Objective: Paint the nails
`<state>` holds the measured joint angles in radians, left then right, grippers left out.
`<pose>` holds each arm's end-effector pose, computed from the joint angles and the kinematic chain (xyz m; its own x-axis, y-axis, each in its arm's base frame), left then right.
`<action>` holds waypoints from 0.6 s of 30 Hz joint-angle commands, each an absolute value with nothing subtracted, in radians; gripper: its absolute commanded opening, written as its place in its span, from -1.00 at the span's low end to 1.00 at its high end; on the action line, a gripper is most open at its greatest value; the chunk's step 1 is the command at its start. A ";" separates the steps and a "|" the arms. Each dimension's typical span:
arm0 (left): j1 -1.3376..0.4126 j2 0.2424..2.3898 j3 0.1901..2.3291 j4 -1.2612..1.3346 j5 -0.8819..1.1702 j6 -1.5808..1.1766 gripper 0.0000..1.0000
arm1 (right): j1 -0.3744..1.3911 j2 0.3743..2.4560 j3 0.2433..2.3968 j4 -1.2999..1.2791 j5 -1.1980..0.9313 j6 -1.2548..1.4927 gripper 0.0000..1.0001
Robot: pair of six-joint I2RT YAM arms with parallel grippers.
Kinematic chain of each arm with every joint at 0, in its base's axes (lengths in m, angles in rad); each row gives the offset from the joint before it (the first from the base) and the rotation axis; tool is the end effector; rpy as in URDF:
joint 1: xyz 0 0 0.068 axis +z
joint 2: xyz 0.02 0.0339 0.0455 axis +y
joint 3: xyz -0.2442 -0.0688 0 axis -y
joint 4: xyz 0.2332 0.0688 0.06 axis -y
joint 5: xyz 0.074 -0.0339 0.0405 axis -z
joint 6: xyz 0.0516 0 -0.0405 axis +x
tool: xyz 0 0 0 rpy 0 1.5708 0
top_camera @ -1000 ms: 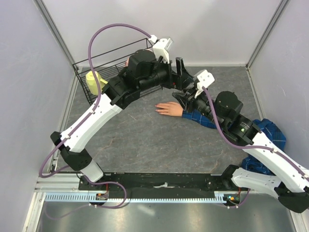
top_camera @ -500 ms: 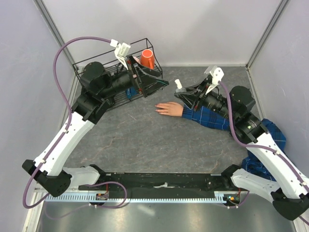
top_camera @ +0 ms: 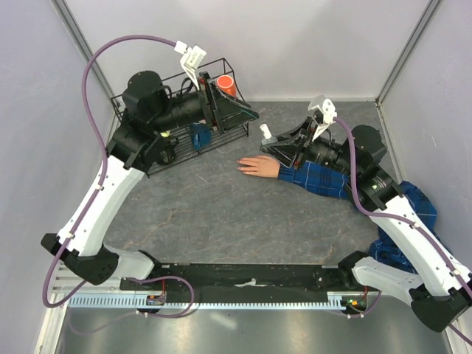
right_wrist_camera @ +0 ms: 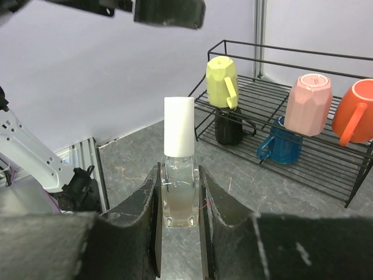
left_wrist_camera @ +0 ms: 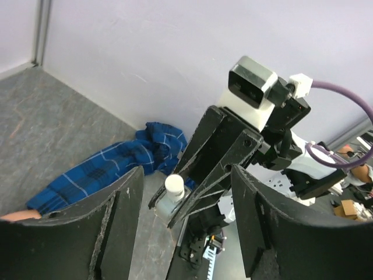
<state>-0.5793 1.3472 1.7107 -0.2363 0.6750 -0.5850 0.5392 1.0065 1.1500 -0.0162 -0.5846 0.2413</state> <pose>0.2132 -0.1780 0.5051 -0.4339 -0.2313 -0.8708 0.8474 0.2234 -0.4816 0.1808 0.1414 0.4274 -0.1088 0.1671 -0.9799 -0.8979 0.4064 0.1690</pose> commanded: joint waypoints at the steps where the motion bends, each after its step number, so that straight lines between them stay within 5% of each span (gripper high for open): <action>1: -0.575 1.399 1.835 -0.474 0.684 -0.528 0.33 | 0.535 1.029 1.190 -0.018 -0.611 0.213 -1.00; 18: -0.595 1.469 1.868 -0.529 0.718 -0.468 0.33 | 0.535 1.048 1.204 -0.029 -0.606 0.203 -1.00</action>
